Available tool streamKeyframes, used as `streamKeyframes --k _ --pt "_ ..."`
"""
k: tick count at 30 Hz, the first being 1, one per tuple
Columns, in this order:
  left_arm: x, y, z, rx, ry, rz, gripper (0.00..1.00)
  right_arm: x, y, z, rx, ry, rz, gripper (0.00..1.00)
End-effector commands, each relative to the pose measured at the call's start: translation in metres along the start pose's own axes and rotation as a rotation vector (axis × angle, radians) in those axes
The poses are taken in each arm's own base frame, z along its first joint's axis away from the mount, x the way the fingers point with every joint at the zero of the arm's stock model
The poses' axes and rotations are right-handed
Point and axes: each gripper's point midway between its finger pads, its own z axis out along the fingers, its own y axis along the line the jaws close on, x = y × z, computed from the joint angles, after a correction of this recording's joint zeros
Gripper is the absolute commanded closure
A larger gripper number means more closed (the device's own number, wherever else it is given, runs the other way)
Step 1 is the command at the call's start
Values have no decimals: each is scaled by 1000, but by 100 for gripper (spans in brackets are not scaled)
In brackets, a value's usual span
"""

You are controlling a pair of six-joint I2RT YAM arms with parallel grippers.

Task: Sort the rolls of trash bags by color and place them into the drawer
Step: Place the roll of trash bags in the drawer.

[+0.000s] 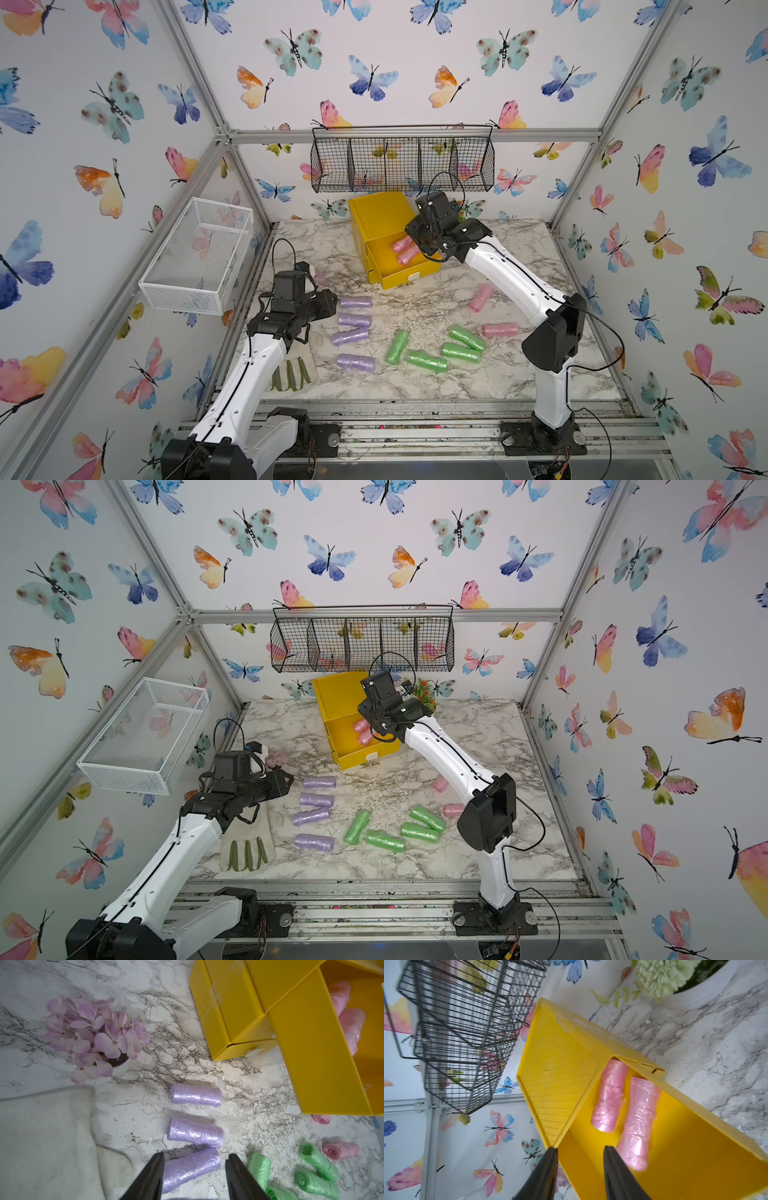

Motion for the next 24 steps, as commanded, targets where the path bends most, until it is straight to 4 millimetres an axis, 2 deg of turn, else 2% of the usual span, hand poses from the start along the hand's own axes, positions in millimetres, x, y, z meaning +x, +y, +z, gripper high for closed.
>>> streamKeyframes --k 1,3,6,9,13,16,20,24 --pt "-1 2 -4 -5 -18 6 48 -25 16 -41 -79 -79 -56 58" --pt "-1 2 -4 -6 -20 6 48 -28 9 -54 -107 -102 -100 57" --pt "-2 2 -5 -5 -24 8 48 -28 -12 -73 -158 -106 -176 55" --pt "-1 -1 -6 6 -24 9 48 -34 -47 -87 -154 -99 -178 52" --pt "1 -6 -12 29 -25 10 48 -41 -109 -90 -70 -36 -138 52" --pt "2 -10 -20 45 -35 12 49 -39 -157 -90 16 6 -130 51" --pt "2 -20 -32 73 -48 31 53 -29 -203 -89 96 56 -115 51" --pt "0 -31 -44 81 -64 59 53 -22 -238 -88 164 97 -89 50"
